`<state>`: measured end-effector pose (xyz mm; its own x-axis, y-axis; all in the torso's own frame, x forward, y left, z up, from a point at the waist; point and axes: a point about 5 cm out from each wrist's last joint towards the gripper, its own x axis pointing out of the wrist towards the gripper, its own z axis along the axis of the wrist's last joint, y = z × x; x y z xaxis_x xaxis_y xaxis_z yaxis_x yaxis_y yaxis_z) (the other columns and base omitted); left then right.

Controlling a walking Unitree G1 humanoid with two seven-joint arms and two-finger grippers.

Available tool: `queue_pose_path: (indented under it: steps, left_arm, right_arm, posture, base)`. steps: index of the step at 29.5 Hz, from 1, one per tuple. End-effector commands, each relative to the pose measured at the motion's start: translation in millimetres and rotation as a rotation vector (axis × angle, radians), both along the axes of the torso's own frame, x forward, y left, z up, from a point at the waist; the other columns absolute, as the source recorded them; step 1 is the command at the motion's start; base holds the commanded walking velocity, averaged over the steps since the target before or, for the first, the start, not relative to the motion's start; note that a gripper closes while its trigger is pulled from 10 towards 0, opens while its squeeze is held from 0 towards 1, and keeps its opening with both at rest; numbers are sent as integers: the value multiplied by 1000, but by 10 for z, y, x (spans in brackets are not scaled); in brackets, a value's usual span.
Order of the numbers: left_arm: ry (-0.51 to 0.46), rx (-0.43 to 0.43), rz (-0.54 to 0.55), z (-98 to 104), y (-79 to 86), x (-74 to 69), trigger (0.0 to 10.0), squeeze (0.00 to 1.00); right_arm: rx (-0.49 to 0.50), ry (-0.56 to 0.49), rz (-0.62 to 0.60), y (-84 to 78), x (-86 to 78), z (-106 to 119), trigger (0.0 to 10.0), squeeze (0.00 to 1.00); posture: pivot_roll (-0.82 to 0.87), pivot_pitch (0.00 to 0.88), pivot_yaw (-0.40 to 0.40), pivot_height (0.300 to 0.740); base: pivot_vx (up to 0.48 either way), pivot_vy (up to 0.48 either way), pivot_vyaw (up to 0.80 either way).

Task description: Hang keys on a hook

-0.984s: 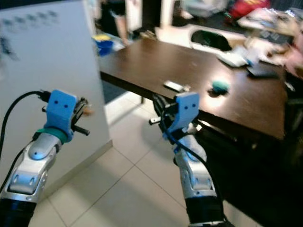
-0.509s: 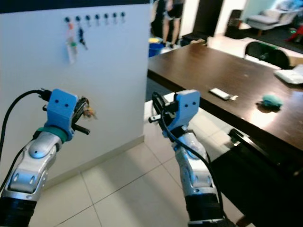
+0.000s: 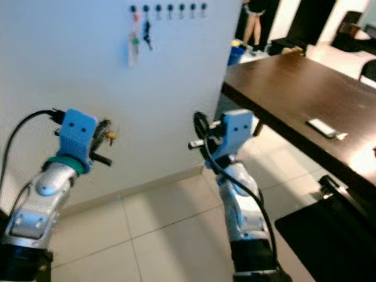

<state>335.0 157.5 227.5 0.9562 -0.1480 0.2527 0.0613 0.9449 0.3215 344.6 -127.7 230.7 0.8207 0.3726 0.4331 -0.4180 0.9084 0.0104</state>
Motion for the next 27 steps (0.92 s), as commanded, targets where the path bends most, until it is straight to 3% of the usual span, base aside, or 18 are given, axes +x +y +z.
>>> queue_pose_path:
  steps: [1, 16, 22, 27]
  left_arm:
    - [-6, 9, -15, -4, -32, -12, 10000, 0]
    - [-8, 8, -18, 0, -32, -13, 10000, 0]
    - [-8, 7, -17, 3, -30, -9, 10000, 0]
    - [-9, 7, -16, 4, -30, -7, 10000, 0]
  right_arm:
    - [19, 6, -18, -50, -2, -25, 10000, 0]
    - [-3, 1, -5, -31, -15, -28, 10000, 0]
    - [-59, -13, 13, 28, -36, -31, 10000, 0]
    - [-47, -12, 11, 16, -29, -23, 10000, 0]
  posture:
    - [57, 29, 46, 740]
    - [57, 33, 48, 740]
    - [56, 34, 46, 740]
    - [57, 33, 46, 740]
  base:
    - [480, 0, 0]
    - [480, 0, 0]
    - [480, 0, 794]
    - [480, 0, 84]
